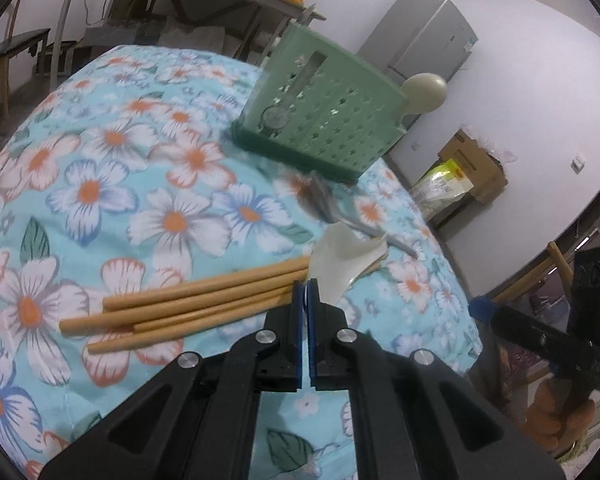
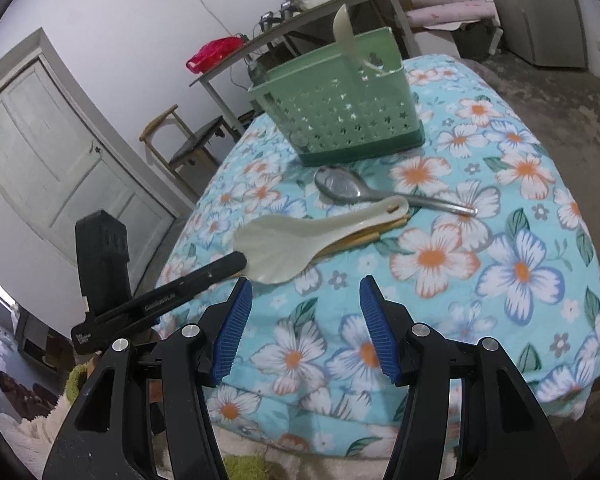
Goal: Organize utensils
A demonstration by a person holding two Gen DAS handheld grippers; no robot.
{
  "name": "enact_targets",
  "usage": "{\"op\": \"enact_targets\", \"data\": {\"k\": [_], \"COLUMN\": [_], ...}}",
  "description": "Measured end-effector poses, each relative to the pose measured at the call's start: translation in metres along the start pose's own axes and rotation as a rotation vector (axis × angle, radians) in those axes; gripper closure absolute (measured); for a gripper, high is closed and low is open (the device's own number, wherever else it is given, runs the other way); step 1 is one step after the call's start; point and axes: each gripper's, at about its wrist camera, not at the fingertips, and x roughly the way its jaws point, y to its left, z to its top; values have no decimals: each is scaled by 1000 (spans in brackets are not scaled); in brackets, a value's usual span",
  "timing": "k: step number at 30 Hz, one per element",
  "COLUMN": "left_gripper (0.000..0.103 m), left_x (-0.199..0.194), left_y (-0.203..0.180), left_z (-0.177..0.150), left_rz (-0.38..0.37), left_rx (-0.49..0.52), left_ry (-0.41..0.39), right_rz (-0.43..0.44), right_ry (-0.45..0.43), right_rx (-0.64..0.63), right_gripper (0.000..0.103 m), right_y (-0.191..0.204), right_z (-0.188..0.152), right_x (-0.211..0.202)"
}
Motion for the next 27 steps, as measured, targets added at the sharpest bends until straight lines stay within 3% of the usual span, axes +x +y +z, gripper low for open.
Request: {"op": "enact_targets", "data": {"k": [5,8,13,21,27], "left_gripper": [99,92,68,48,39], "left_x": [2,-1,-15,-23,-30], "left_y": [4,5,4,1,2], "left_z": [0,2,5,7,13], "left_rz": [-1,6,38,174,217], "left_rx": [-14,-19,-21,26,51], "left_ry": [7,-5,-51,-54,-92], "right_rz": [-56,-94,-160,-263,-317], "right_ry": [16,23,37,38,37], "right_rx": [-13,-18,-47,-111,-124], "right_gripper": [43,42,37,25,20], "right_y": [9,11,16,22,17], "right_z": [-9,-13,-18,-24,-19], "right_x": [7,11,18,32,44]}}
